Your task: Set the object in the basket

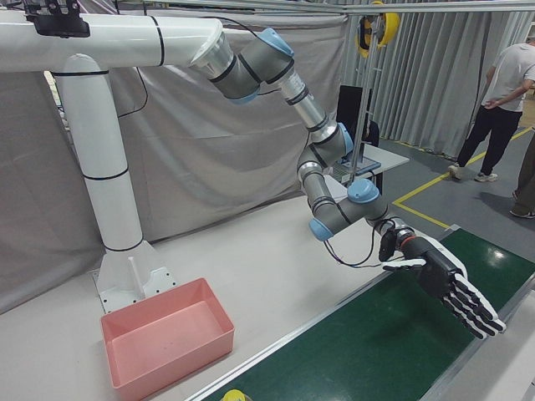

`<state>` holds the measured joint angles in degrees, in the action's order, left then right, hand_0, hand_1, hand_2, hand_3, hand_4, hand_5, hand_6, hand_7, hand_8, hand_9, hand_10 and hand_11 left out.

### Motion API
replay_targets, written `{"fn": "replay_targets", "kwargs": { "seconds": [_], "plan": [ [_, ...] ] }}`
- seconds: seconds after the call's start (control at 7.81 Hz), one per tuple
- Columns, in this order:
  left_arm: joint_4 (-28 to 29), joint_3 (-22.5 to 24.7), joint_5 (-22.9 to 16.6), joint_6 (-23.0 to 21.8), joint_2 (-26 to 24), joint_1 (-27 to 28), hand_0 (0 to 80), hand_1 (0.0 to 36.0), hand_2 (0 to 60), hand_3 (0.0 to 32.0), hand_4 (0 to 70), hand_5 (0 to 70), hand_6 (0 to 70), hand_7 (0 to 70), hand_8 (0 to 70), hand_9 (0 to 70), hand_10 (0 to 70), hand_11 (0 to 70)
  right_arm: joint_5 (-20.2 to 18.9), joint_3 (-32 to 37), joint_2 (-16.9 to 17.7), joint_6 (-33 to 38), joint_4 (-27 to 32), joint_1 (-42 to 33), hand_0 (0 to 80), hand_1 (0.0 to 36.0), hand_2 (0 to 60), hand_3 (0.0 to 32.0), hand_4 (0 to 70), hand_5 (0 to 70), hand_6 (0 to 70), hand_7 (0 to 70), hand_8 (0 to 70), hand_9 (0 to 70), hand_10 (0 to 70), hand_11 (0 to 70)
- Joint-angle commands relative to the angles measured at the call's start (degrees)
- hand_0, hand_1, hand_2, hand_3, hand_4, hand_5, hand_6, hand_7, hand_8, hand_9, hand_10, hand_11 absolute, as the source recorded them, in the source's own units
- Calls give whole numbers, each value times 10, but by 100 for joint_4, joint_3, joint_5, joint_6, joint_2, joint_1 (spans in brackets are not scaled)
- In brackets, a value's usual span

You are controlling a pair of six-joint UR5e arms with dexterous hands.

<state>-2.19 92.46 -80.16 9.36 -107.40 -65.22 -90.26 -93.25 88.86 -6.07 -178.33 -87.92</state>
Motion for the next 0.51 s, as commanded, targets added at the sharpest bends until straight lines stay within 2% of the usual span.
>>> {"fn": "replay_targets", "kwargs": {
  "seconds": [0.0, 0.38],
  "plan": [
    [0, 9, 1, -31, 0, 0, 620, 108, 0, 0, 6, 123, 0, 0, 0, 0, 5, 29, 9, 0, 0, -9, 0, 3, 0, 0, 0, 0, 0, 0, 0, 0, 0, 0, 0, 0],
    [0, 35, -8, -49, 0, 0, 621, 109, 0, 0, 1, 119, 0, 0, 0, 0, 0, 22, 0, 0, 0, 0, 0, -6, 0, 0, 0, 0, 0, 0, 0, 0, 0, 0, 0, 0]
  ]
}}
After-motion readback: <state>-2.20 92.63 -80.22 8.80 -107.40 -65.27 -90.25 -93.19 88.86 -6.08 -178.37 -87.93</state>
